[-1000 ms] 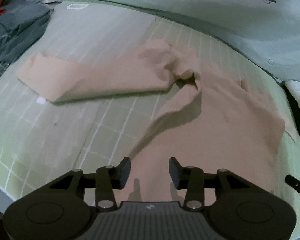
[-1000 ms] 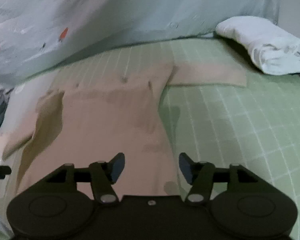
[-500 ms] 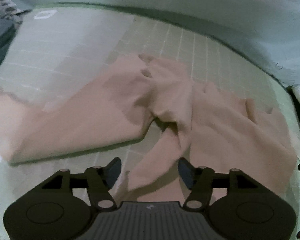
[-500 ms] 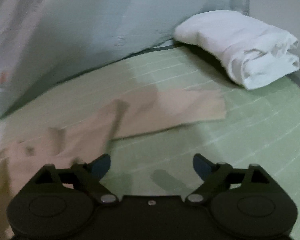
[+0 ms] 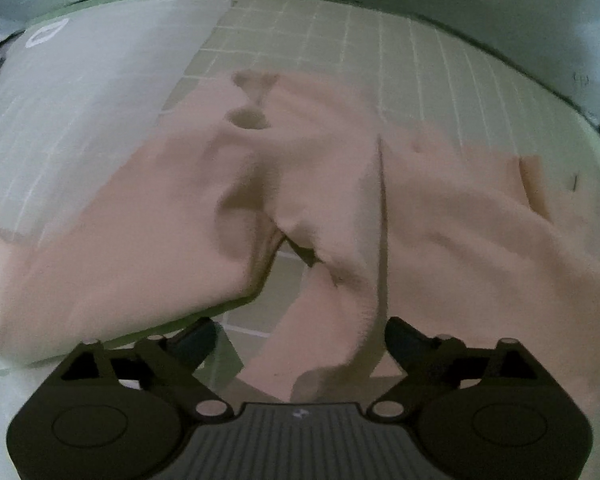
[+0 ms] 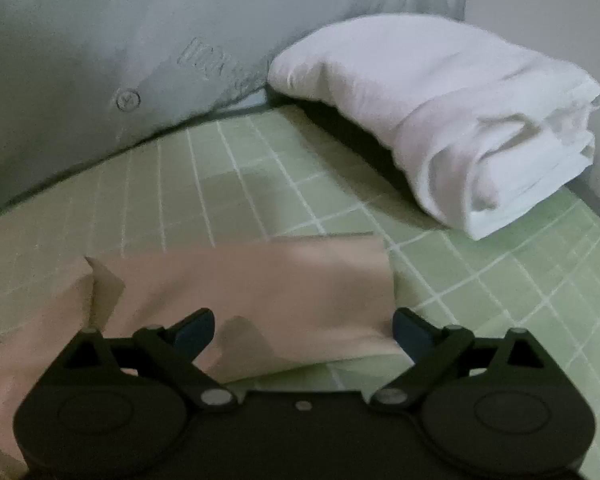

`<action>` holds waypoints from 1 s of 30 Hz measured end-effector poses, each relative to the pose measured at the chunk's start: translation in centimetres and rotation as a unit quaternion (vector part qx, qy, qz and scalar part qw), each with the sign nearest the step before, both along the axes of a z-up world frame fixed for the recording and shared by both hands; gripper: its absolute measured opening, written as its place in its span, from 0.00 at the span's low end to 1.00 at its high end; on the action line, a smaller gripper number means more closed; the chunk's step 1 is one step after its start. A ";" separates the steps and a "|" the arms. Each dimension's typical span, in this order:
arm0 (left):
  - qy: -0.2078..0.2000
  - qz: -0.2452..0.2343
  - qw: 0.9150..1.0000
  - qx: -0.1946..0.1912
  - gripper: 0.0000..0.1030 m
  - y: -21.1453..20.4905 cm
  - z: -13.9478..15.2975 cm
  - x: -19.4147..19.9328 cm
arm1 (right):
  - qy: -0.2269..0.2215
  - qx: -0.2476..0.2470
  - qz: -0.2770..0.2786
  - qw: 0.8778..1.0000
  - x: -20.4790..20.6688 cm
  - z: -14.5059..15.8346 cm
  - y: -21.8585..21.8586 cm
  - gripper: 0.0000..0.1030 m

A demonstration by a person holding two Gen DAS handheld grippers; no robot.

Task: Fold clothes

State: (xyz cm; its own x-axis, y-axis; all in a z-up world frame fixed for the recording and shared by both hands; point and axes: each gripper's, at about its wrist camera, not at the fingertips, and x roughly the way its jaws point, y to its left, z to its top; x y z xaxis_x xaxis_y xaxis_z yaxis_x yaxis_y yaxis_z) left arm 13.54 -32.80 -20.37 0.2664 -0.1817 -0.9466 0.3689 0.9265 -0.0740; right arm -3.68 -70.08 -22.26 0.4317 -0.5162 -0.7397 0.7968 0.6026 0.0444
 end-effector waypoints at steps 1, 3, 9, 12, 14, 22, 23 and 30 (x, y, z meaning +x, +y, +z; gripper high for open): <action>0.001 -0.002 1.000 0.003 0.94 -0.2 -0.1 0.0 | 0.008 -0.001 -0.001 1.000 0.3 -0.2 -0.1 0.94; 0.002 -0.004 1.000 0.007 0.96 -0.5 -0.1 0.0 | 0.010 -0.013 0.017 1.000 0.3 -0.1 0.4 0.75; -0.003 -0.002 1.000 0.014 0.99 -1.2 -0.2 -0.3 | 0.012 -0.022 0.055 0.998 -0.8 0.7 1.3 0.11; -0.005 0.000 1.000 0.006 0.99 -1.2 -0.1 -0.4 | 0.030 -0.037 0.031 0.998 -2.8 0.9 2.0 0.08; -0.002 0.004 1.000 -0.006 1.00 -0.8 -0.1 -0.3 | 0.052 -0.051 0.009 0.997 -4.9 0.8 2.7 0.08; 0.059 0.072 0.981 -0.170 1.00 4.9 0.4 1.9 | 0.186 -0.118 -0.054 0.974 -11.8 -0.3 4.4 0.09; 0.067 0.081 0.974 -0.203 1.00 5.7 0.6 2.0 | 0.190 -0.116 -0.059 0.973 -12.4 -0.2 4.4 0.09; 0.053 0.077 0.941 -0.326 1.00 7.9 2.7 1.9 | 0.153 -0.116 -0.077 0.978 -11.7 1.0 4.4 0.44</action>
State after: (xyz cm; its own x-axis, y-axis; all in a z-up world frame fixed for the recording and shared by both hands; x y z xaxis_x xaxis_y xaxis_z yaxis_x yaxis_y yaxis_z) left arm 15.48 -24.95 -17.70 0.2475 -0.7006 -0.6692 0.1935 0.7125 -0.6744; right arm -15.36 -65.66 -21.29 0.1126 -0.7269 -0.6774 0.8340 0.4397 -0.3332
